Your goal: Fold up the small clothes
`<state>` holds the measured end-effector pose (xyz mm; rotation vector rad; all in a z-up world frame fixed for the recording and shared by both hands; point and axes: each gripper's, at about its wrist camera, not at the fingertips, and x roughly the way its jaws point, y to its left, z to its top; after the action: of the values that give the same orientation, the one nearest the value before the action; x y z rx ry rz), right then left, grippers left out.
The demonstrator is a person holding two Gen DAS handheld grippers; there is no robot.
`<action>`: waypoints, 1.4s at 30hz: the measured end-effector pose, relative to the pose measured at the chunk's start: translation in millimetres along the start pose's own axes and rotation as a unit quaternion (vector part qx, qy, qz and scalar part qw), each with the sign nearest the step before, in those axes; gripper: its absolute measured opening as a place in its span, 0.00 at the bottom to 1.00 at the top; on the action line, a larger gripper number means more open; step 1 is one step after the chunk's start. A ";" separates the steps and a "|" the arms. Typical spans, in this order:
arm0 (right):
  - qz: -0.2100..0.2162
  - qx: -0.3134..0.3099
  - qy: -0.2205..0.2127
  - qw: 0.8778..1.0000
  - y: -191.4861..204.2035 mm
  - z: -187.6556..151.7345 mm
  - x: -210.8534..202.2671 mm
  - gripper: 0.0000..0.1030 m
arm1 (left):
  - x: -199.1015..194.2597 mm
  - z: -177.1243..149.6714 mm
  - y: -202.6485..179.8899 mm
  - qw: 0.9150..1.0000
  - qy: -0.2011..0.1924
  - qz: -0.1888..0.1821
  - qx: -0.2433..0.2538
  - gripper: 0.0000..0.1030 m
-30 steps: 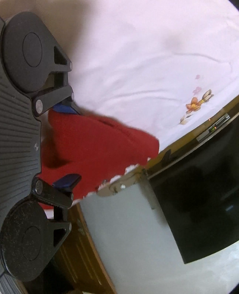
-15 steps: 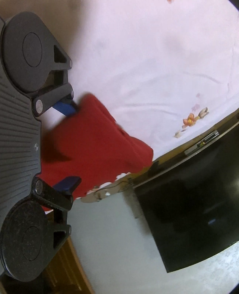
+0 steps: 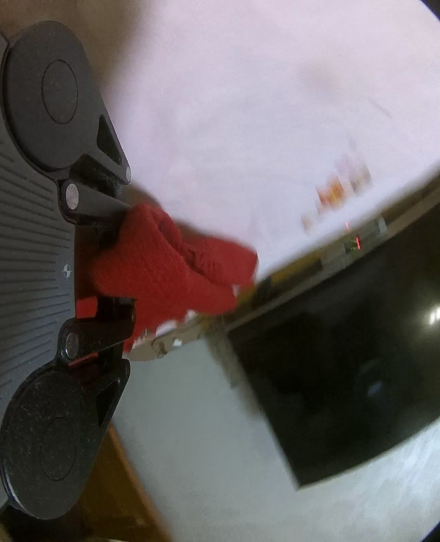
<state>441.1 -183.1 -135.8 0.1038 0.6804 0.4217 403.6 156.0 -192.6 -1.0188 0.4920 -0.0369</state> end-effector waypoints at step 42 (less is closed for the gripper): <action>0.078 0.247 -0.005 0.966 -125.5 0.5 -71.7 0.11 | 108.5 -44.1 -117.5 0.965 0.150 0.021 0.214 0.77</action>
<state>434.6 -326.8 -121.9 0.6349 0.7601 0.3933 505.2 30.1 -155.6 -0.5781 0.7452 -0.2532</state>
